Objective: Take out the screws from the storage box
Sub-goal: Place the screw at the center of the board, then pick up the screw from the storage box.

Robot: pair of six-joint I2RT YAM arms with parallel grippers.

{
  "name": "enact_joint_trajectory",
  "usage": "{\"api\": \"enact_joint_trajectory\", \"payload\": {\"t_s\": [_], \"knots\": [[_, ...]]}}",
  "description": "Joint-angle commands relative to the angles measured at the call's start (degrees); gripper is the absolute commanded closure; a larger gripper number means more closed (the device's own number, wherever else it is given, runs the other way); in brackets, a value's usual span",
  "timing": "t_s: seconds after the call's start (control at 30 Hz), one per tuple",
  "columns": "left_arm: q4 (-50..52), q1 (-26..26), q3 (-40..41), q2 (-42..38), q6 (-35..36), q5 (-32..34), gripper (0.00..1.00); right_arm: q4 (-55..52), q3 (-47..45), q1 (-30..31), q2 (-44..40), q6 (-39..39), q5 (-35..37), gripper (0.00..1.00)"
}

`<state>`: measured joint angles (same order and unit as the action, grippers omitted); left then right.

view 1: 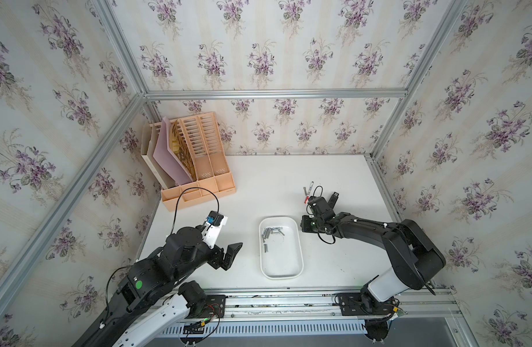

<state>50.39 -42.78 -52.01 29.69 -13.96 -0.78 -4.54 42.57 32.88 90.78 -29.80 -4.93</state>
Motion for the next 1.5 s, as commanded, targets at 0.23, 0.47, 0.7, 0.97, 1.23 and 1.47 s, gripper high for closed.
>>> {"api": "enact_joint_trajectory", "payload": {"t_s": [0.23, 0.47, 0.7, 0.97, 1.23, 1.47], "knots": [[-0.5, -0.19, -0.29, -0.07, -0.01, 0.51, 0.01, 2.03, -1.27, 5.29, -7.54, 2.03, 4.36, 0.81], [-0.48, -0.12, -0.33, 0.82, 0.04, 0.16, 0.01, 7.1, -4.99, 13.07, -18.29, 5.46, 6.79, 0.71], [-0.42, -0.19, -0.29, 0.6, -0.07, 0.27, 0.01, 7.1, -2.13, 22.78, -15.37, 9.96, 10.59, 0.7], [-0.43, -0.24, -0.3, 0.11, -0.09, 0.42, 0.01, 2.65, 5.65, 27.37, -1.83, 12.27, 8.49, 0.7], [-0.41, -0.26, -0.29, 0.2, -0.06, 0.51, 0.01, 0.14, 9.24, 29.42, 4.5, 13.05, 7.66, 0.7], [-0.3, -0.28, -0.33, 0.3, -0.06, 0.69, 0.01, -1.13, 10.21, 29.67, 6.62, 12.95, 7.72, 0.7]]}}
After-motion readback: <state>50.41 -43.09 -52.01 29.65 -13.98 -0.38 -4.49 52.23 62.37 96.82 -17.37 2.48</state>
